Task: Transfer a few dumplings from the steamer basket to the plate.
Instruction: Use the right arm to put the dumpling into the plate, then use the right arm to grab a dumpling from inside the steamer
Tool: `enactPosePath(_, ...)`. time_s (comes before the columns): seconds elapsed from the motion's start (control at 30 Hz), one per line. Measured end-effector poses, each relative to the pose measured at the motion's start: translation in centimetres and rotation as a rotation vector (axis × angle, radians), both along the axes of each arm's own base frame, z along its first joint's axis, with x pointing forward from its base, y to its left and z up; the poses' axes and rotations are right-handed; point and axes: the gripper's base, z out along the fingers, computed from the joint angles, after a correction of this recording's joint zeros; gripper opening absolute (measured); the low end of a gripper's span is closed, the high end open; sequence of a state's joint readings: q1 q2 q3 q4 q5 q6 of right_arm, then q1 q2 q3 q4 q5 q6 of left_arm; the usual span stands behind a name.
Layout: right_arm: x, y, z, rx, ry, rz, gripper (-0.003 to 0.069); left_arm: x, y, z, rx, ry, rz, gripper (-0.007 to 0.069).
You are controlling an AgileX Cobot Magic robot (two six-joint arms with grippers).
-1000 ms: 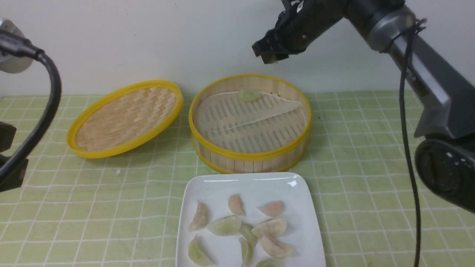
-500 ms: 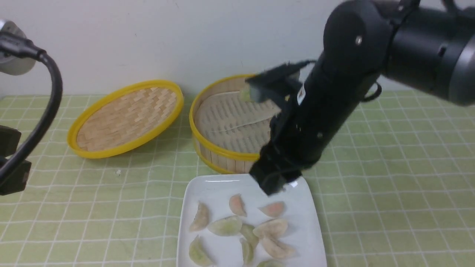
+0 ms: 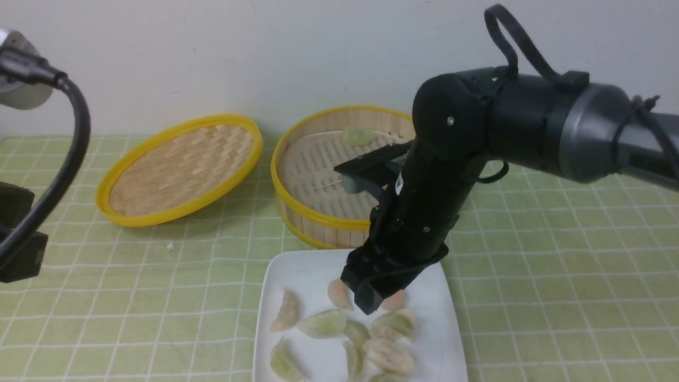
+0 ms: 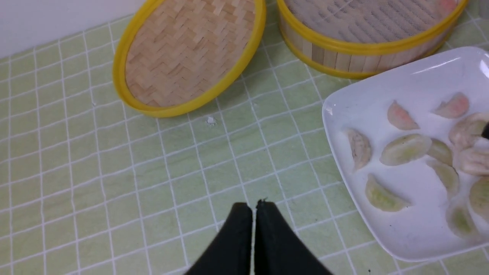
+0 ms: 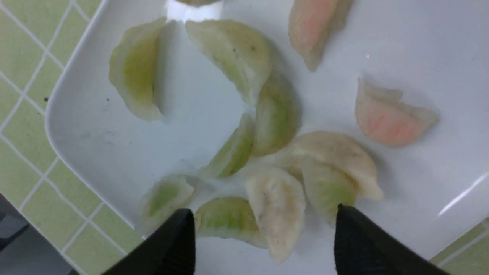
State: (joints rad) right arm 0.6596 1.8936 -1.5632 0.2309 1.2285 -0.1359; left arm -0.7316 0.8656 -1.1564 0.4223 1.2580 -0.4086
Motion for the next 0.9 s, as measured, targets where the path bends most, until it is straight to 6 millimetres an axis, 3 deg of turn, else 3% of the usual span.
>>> enactPosePath(0.1,1.7,-0.6,2.0,-0.01,-0.106,-0.004,0.0478,0.0,-0.1,0.0,-0.007,0.006,-0.003,-0.0006)
enactPosePath(0.2,5.9,-2.6,5.3,0.032,-0.284,-0.073,0.0468,-0.1,-0.1,-0.1,-0.018,0.014,-0.005,-0.0006)
enactPosePath(0.23,6.2,-2.8,5.5,0.034,-0.291,-0.074,0.0466,-0.1,-0.2,-0.1,-0.019,0.015,-0.006,-0.0006)
enactPosePath(0.37,12.1,-4.4,6.6,0.081,-0.409,-0.083,0.0435,-0.1,-0.2,-0.1,-0.026,0.02,-0.006,-0.0006)
enactPosePath(0.5,15.7,-4.2,4.8,0.094,-0.443,-0.038,0.0428,-0.2,-0.3,-0.1,-0.043,0.028,0.0,-0.0006)
enactPosePath(0.63,19.1,-2.9,0.3,0.078,-0.47,0.052,0.0427,-0.4,-0.5,-0.2,-0.085,0.057,0.002,-0.0006)
enactPosePath(0.9,21.8,-1.8,-5.8,0.053,-0.541,0.137,0.0427,-0.5,-0.7,-0.3,-0.111,0.072,0.007,-0.0006)
